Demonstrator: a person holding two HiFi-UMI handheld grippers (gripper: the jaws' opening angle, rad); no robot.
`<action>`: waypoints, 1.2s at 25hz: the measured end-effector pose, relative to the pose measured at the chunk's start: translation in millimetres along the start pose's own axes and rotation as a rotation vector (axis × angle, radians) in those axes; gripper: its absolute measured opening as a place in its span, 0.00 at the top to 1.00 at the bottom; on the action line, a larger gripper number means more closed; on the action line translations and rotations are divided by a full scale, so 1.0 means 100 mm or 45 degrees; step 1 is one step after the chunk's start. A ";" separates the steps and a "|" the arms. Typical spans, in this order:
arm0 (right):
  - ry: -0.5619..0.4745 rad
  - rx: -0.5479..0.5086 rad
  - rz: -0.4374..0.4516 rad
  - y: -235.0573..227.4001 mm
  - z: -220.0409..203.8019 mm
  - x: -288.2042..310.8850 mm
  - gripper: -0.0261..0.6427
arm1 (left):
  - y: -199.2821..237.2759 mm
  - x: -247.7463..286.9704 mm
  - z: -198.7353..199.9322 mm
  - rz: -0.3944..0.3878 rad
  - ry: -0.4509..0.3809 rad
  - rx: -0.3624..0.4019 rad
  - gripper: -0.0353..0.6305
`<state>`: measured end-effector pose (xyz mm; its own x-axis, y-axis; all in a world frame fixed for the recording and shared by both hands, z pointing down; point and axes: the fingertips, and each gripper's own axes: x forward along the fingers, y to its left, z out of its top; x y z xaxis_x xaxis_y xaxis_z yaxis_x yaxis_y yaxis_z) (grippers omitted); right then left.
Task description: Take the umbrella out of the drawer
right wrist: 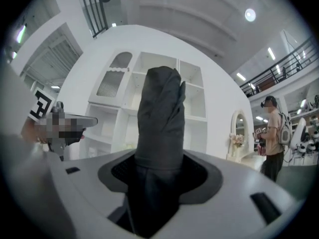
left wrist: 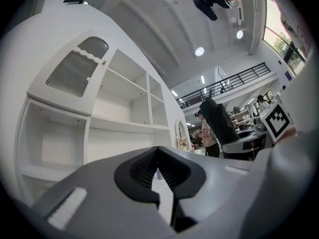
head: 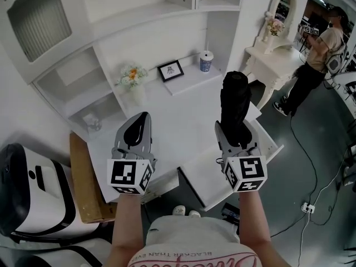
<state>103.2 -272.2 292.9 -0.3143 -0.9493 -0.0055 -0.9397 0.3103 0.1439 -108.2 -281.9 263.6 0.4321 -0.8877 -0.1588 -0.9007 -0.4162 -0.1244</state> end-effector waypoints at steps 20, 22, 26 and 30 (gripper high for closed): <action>-0.173 -0.075 0.041 0.10 0.48 -0.02 0.60 | 0.14 -0.05 0.17 0.057 -0.049 0.036 0.93; -0.170 -0.075 0.040 0.10 0.48 -0.01 0.60 | 0.16 -0.06 0.17 0.064 -0.049 0.034 0.93; -0.156 -0.069 0.034 0.09 0.46 0.01 0.60 | 0.18 -0.07 0.18 0.067 -0.053 0.034 0.93; -0.139 -0.089 0.023 0.09 0.44 0.02 0.60 | 0.18 -0.07 0.19 0.064 -0.061 0.031 0.93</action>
<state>88.5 -268.8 250.4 -0.3478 -0.9312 -0.1093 -0.9231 0.3196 0.2139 -126.3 -279.7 243.4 0.3888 -0.8966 -0.2120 -0.9201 -0.3661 -0.1392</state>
